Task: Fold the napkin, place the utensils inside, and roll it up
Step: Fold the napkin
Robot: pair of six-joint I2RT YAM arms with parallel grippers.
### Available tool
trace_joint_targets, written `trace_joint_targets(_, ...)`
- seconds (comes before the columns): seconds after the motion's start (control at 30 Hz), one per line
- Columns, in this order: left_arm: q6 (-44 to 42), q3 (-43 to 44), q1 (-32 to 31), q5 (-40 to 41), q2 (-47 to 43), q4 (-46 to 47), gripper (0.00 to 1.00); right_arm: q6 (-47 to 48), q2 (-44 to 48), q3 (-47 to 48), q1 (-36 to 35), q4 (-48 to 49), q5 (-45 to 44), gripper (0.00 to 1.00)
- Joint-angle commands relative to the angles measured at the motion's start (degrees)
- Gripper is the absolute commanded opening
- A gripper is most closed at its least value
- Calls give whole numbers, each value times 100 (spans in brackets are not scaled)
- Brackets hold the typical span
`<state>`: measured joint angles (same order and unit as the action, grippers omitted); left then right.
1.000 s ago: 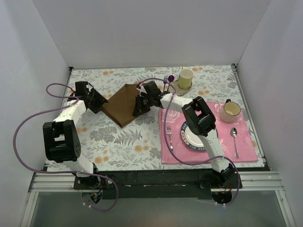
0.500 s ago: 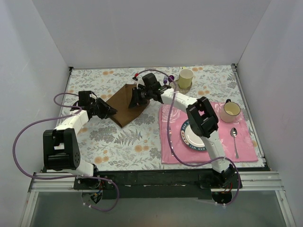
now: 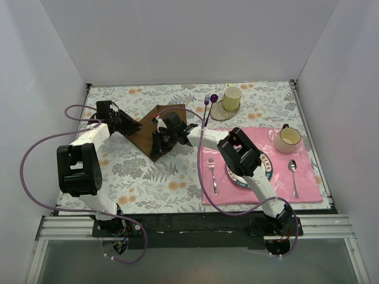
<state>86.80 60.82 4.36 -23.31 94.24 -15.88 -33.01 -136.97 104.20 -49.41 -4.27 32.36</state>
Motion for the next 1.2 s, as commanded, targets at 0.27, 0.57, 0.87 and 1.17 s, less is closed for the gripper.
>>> trace_joint_targets(0.27,-296,827,416,125,772,-433,25,207,646,-262,124,59,-125,21)
trace_joint_targets(0.57,-305,229,416,335,139,-451,26,102,522,-40,151,137,7,21)
trace_joint_targets(0.87,-173,-79,408,696,279,-135,40,-56,618,-488,230,531,86,22)
trace_joint_targets(1.17,-515,1,408,1391,-106,-372,44,102,996,-1042,519,559,-54,22)
